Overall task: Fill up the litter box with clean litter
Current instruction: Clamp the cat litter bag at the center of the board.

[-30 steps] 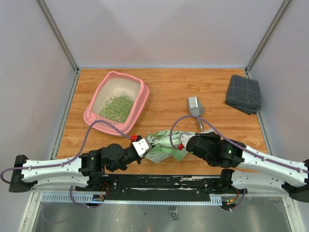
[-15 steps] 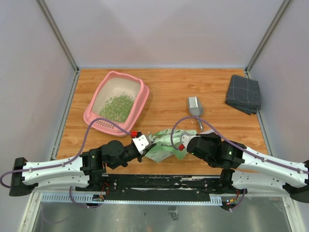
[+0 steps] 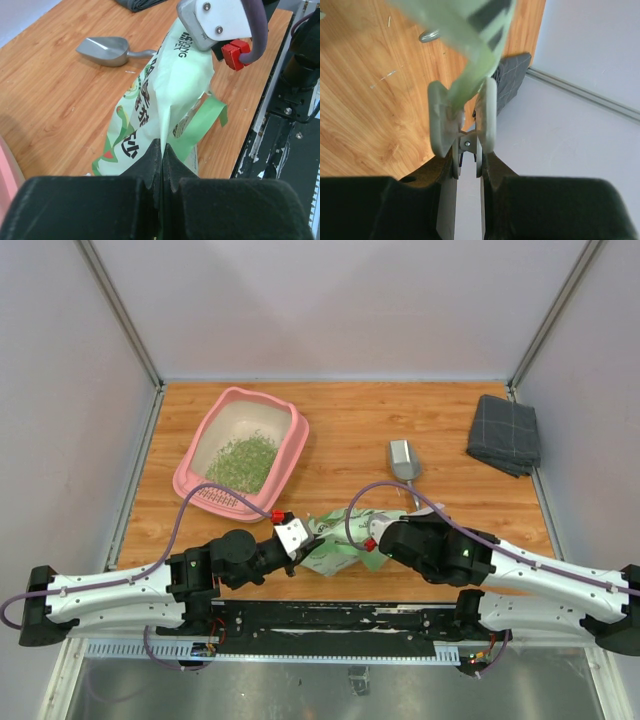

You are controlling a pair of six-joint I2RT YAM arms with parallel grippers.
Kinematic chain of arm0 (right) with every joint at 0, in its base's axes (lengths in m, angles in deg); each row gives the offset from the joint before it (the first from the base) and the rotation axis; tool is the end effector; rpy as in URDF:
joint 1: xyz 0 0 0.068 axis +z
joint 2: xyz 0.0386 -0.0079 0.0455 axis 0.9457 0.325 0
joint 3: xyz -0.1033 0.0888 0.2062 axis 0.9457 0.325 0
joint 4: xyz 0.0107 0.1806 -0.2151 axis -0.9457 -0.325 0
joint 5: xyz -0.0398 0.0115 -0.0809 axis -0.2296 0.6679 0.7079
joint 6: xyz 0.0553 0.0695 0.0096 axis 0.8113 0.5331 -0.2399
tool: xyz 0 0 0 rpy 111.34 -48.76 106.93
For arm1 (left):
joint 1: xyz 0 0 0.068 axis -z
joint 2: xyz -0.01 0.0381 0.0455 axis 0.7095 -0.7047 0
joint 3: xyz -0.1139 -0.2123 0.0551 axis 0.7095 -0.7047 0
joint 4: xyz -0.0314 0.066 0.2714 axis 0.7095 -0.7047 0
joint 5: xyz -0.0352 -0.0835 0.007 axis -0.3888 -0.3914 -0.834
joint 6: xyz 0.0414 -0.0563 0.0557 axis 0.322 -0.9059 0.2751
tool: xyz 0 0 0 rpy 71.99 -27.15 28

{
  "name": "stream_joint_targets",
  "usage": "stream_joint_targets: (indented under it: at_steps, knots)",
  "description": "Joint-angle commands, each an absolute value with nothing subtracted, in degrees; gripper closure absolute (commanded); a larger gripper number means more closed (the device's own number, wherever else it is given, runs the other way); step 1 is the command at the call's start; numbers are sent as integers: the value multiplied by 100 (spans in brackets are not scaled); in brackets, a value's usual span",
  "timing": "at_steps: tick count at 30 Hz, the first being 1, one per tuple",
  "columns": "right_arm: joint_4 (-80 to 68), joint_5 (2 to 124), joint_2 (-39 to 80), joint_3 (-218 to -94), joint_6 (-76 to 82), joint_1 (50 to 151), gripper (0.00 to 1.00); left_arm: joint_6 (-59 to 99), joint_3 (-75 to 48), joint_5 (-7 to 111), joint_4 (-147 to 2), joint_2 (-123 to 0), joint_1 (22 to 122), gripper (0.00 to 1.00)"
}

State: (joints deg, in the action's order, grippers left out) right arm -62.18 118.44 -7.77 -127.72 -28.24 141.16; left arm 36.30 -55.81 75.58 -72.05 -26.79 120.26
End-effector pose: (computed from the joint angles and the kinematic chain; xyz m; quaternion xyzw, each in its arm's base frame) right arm 0.1258 0.1734 0.2261 -0.5816 0.6744 -0.2787 0.3596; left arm 0.0877 -0.2460 0.2559 0.4110 0.6319 -0.2921 0.5887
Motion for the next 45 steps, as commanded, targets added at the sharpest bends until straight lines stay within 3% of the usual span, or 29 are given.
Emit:
stream_joint_targets:
  at_steps: [1, 28, 39, 45]
  knots:
    - [-5982, 11766, -794, -13104, -3232, 14187, 99, 3587, -5289, 7367, -5916, -2495, 11990, 100]
    - [-5580, 11324, 8, -13670, -4112, 14665, 99, 3556, -5293, 7121, -5943, -2583, 11931, 100]
    - [-7642, 11792, 368, -14567, -2806, 14763, 99, 3471, -5359, 7216, -6036, -2616, 11867, 100]
    - [-8067, 11819, 769, -14669, -2391, 15091, 99, 3438, -5333, 7150, -5978, -2631, 11858, 100]
